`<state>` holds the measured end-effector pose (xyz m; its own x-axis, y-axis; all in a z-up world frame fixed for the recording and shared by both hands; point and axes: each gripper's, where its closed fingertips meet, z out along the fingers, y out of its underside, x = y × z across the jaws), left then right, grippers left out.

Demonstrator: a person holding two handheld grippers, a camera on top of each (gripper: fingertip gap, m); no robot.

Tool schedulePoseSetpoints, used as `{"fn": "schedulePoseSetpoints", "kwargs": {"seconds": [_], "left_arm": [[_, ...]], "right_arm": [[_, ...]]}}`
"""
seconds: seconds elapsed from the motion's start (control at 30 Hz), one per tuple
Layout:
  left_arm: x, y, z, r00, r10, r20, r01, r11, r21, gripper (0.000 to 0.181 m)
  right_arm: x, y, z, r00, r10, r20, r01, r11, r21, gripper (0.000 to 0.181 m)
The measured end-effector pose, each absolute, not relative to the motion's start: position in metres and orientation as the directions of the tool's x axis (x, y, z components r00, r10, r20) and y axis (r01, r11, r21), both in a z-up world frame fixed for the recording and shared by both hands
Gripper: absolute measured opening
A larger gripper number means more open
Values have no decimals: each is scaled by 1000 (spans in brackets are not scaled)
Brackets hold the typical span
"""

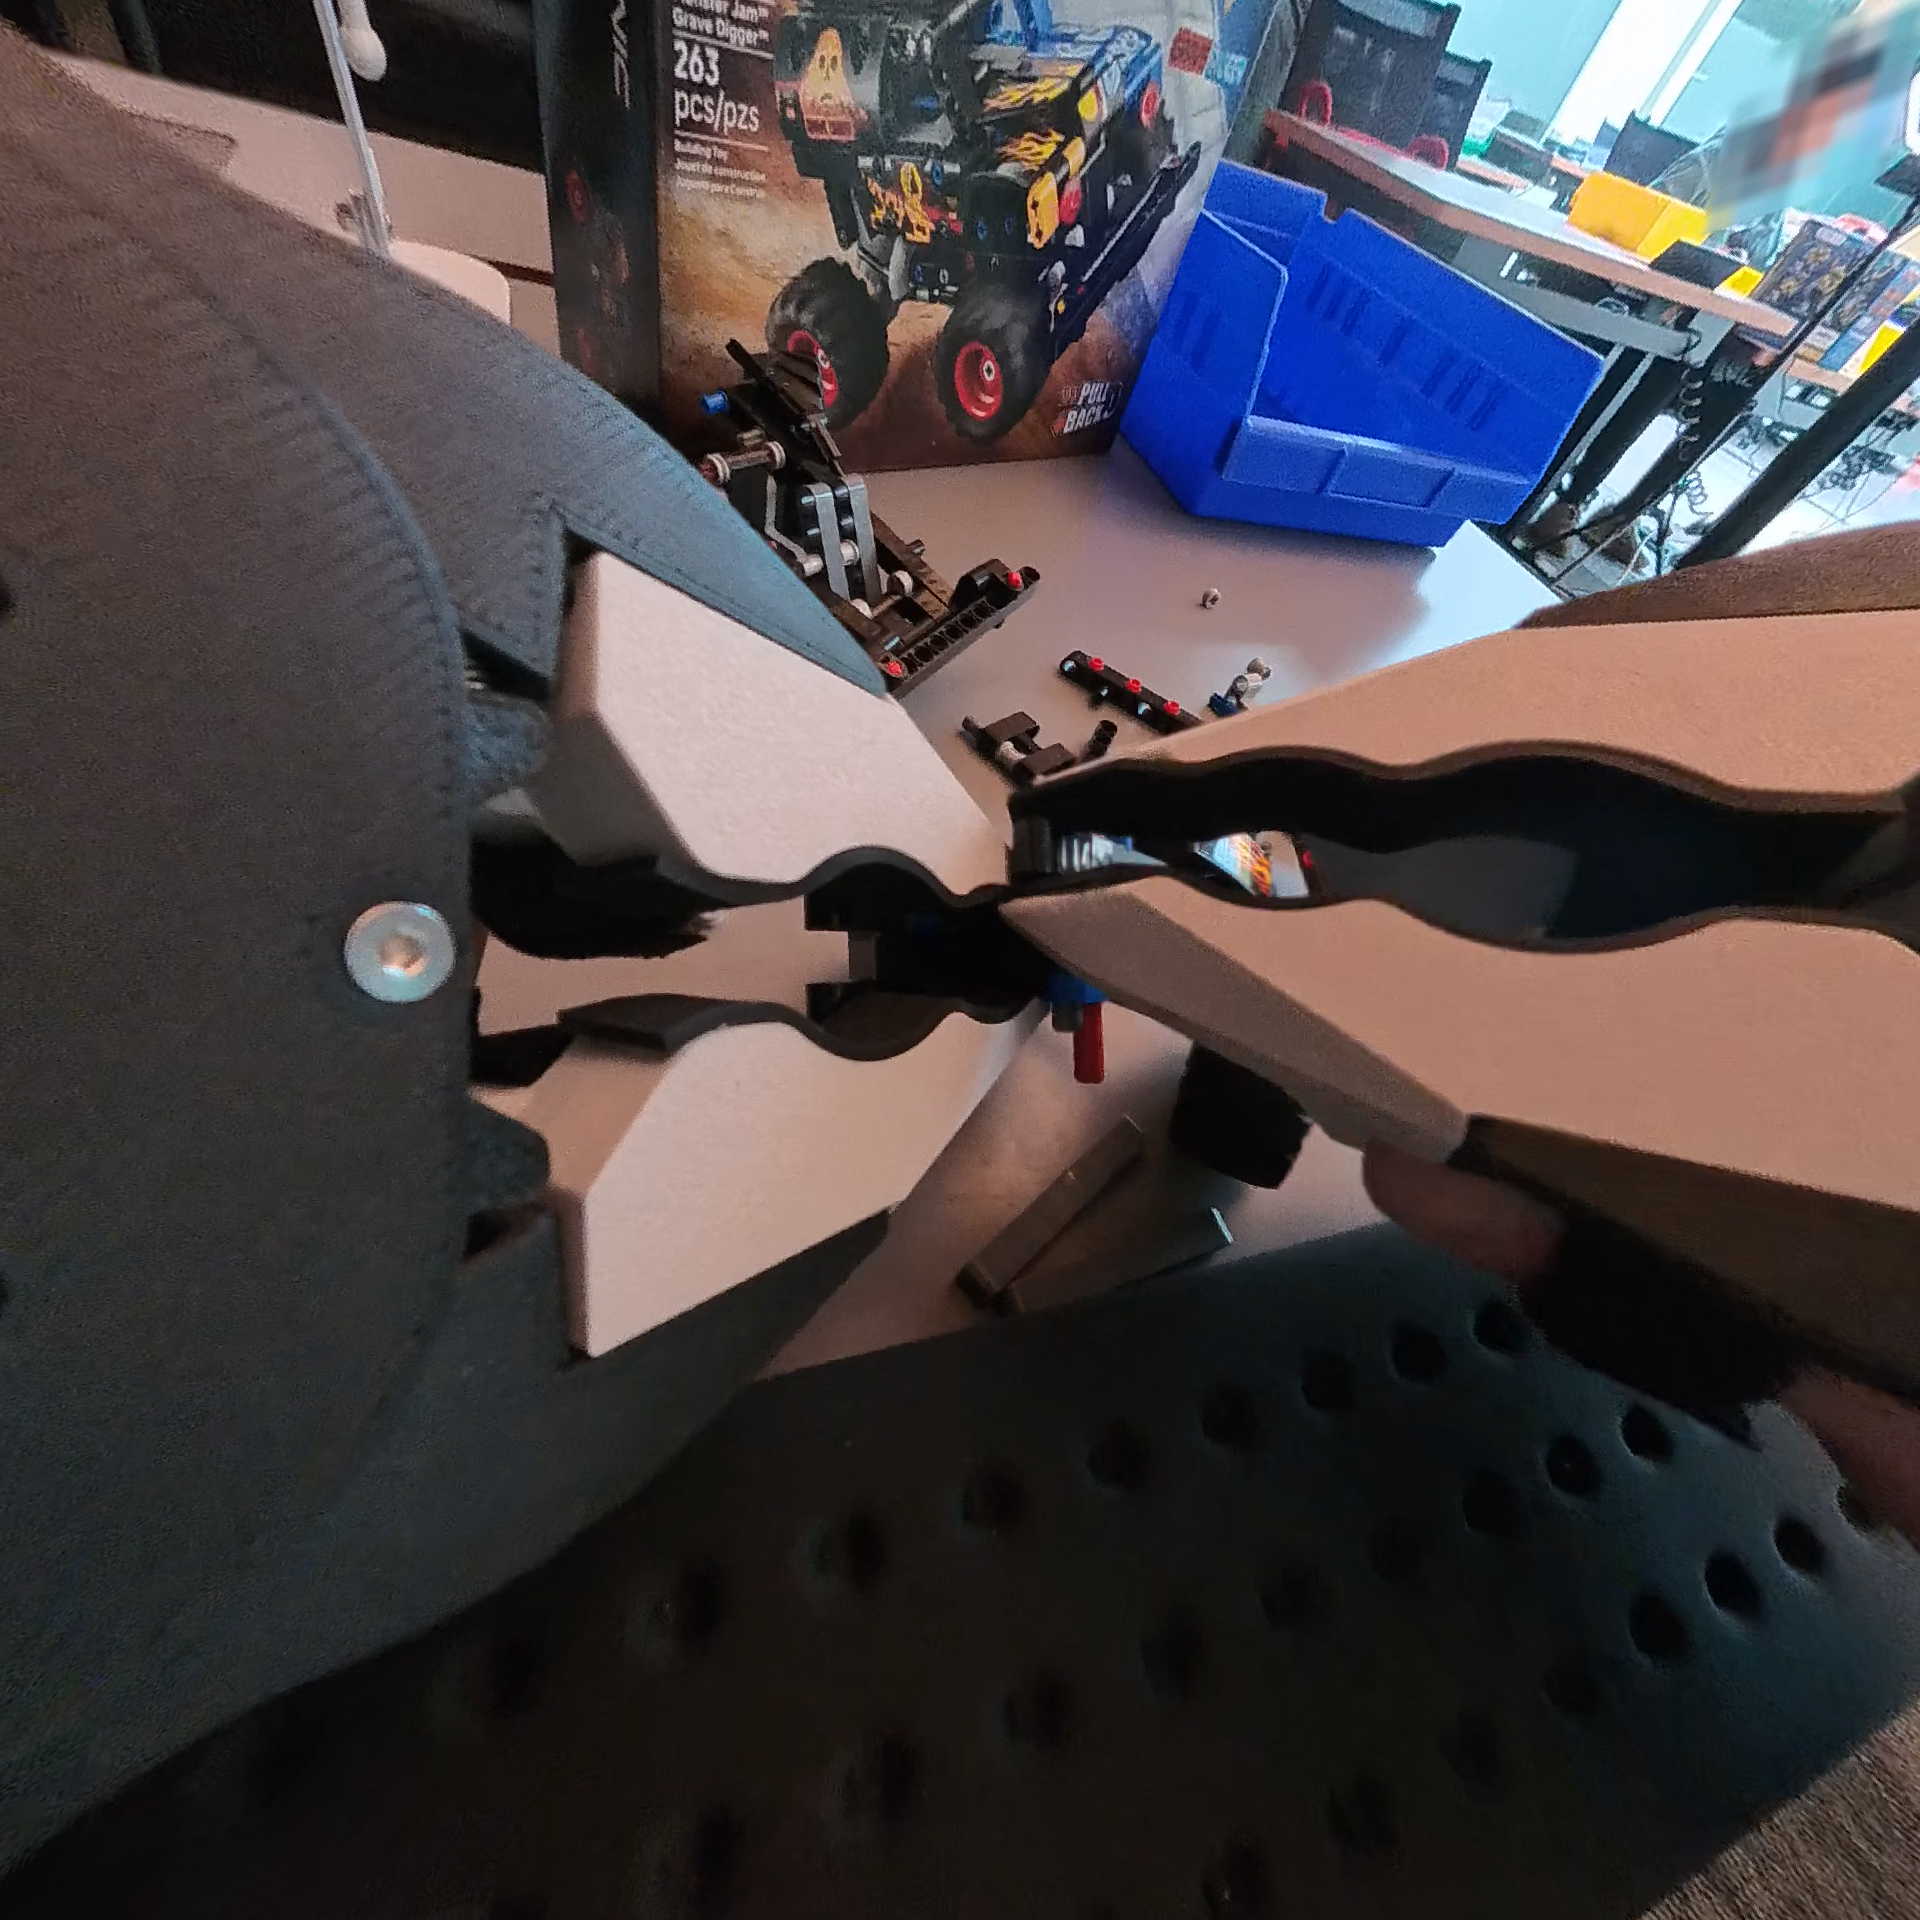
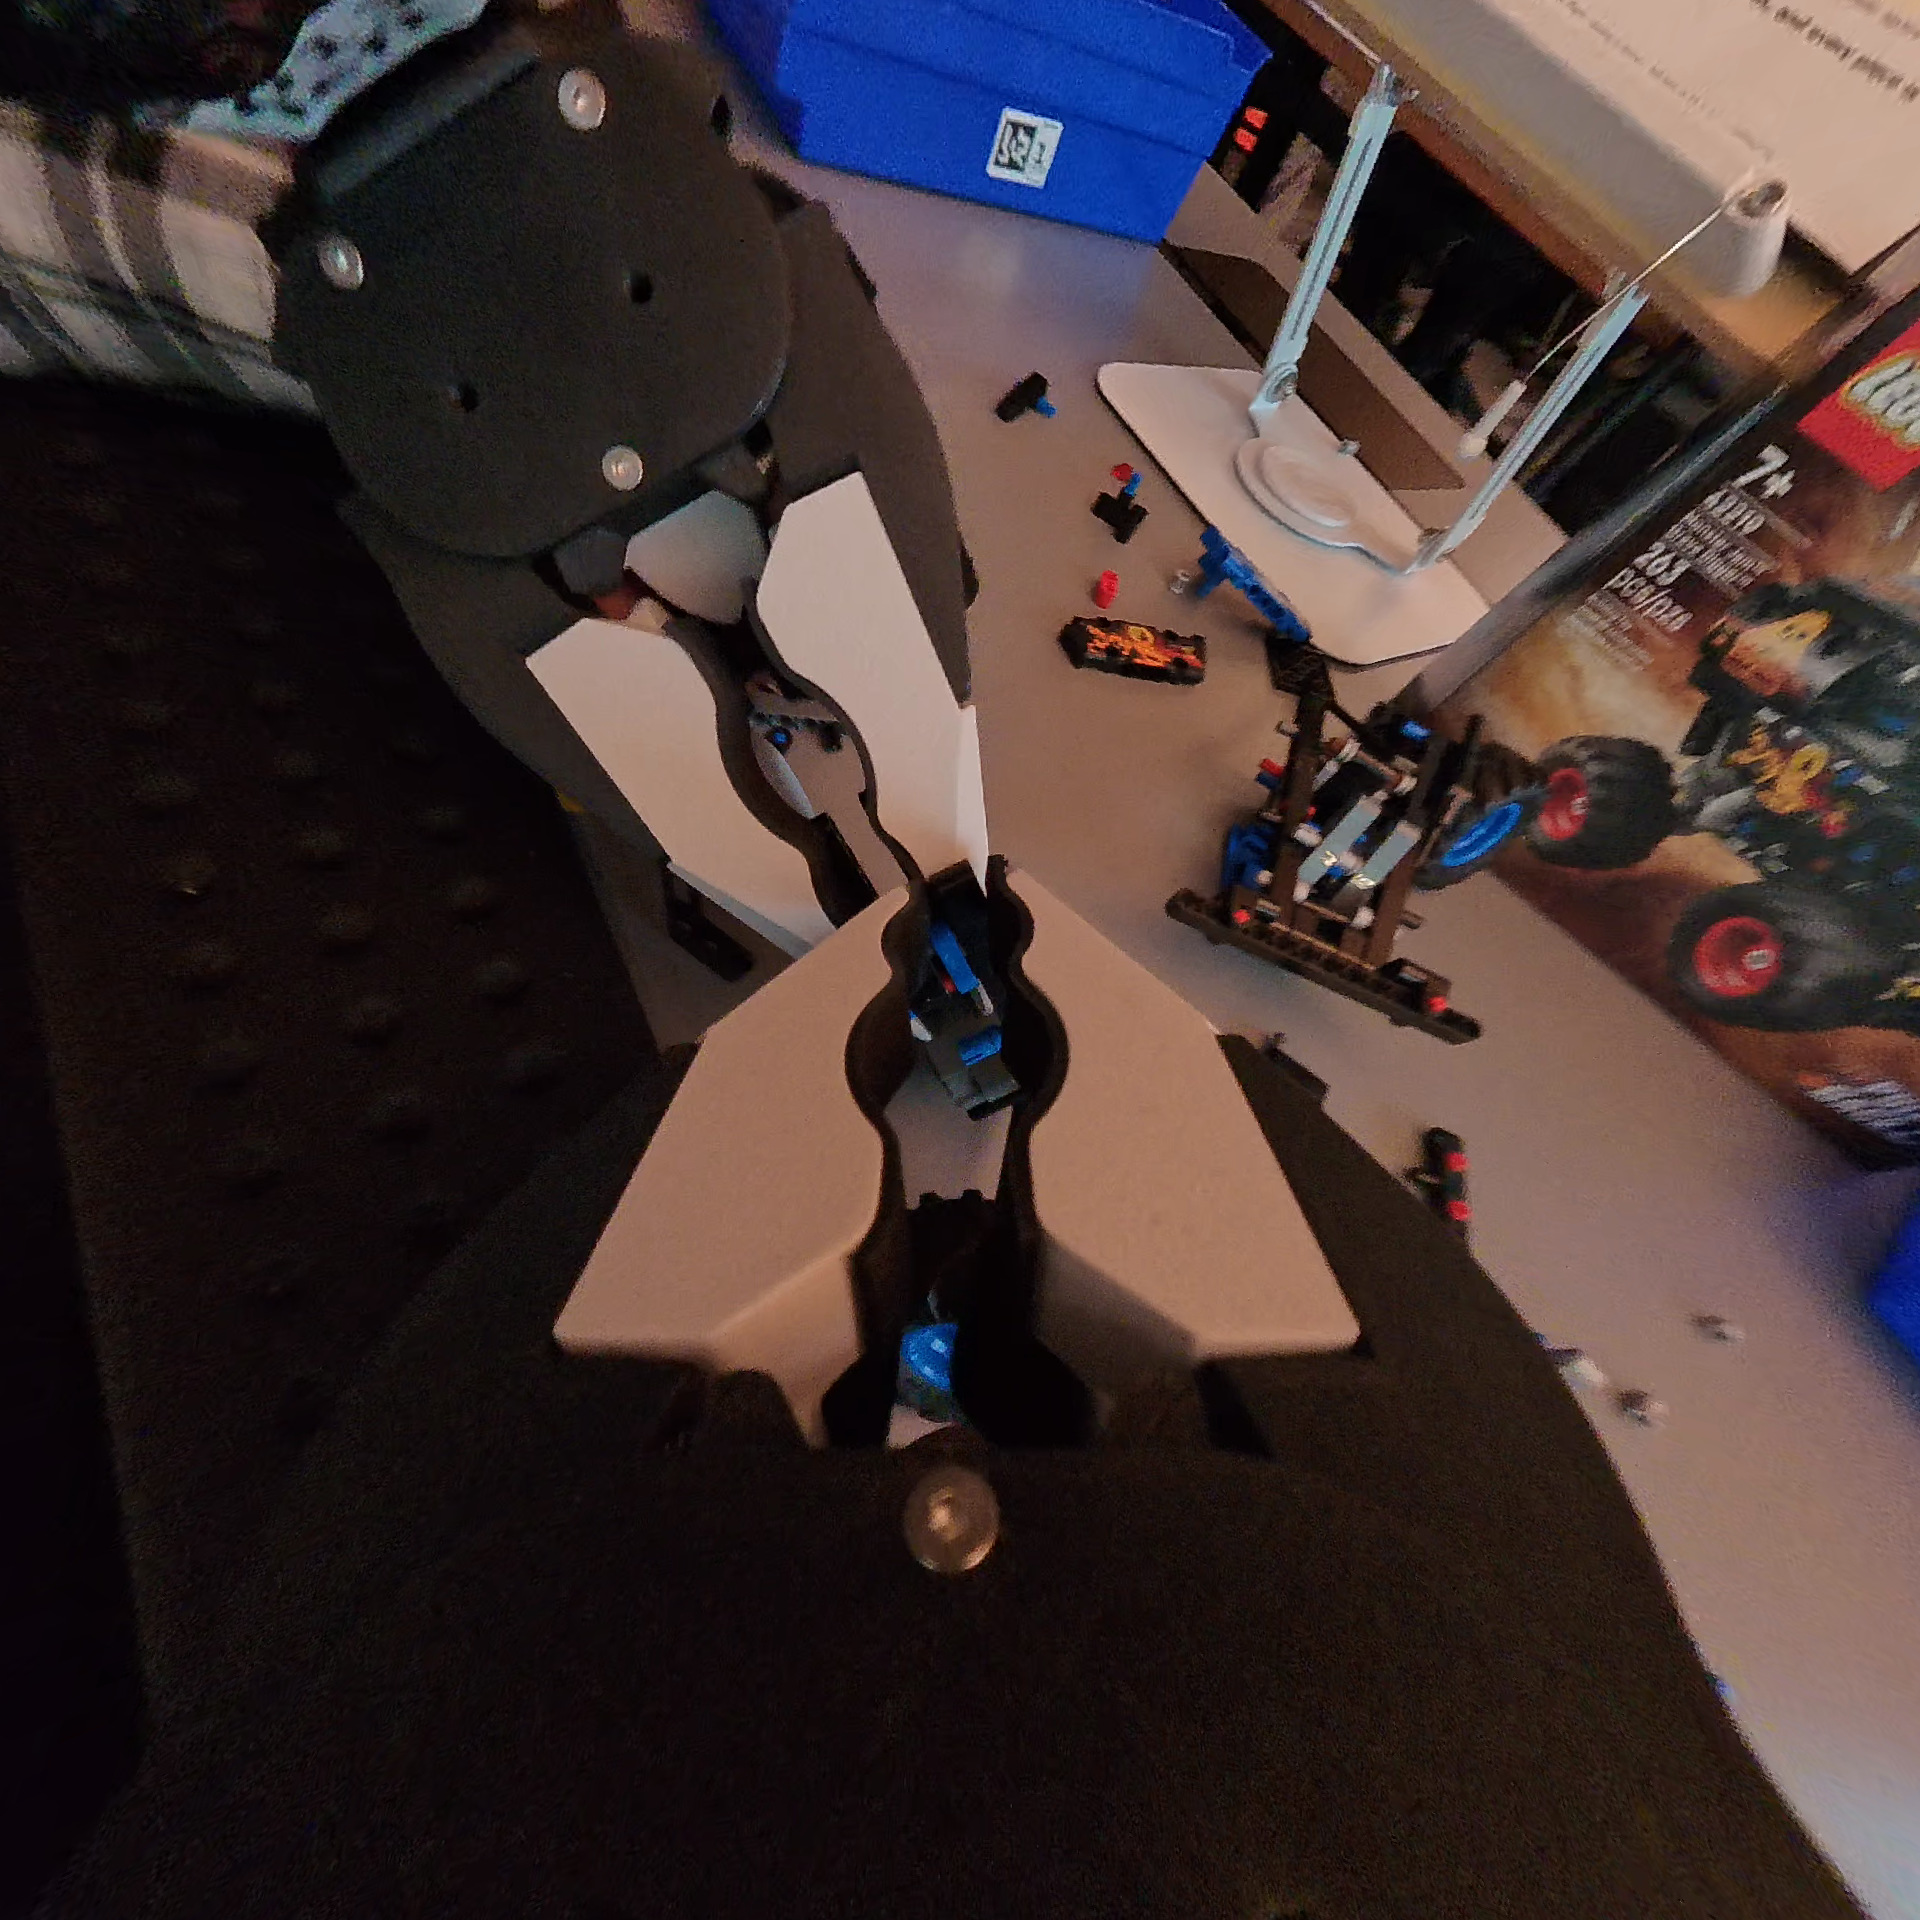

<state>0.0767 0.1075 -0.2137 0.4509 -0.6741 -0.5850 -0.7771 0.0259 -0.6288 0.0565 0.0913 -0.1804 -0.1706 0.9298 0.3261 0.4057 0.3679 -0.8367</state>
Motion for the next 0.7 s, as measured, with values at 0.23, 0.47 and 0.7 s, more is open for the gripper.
{"fn": "schedulePoseSetpoints", "kwargs": {"seconds": [0.23,0.47,0.7], "left_arm": [[74,113,-214,478,-668,-571,-773,-11,-635,5],[78,110,-211,520,-737,-432,-674,-44,-737,6],[78,116,-202,592,-722,-357,-593,-91,-800,9]], "right_arm": [[55,97,-179,-134,968,212,348,246,-904,8],[53,97,-176,-171,979,110,309,159,-938,6],[50,111,-169,-91,994,54,275,77,-958,5]]}}
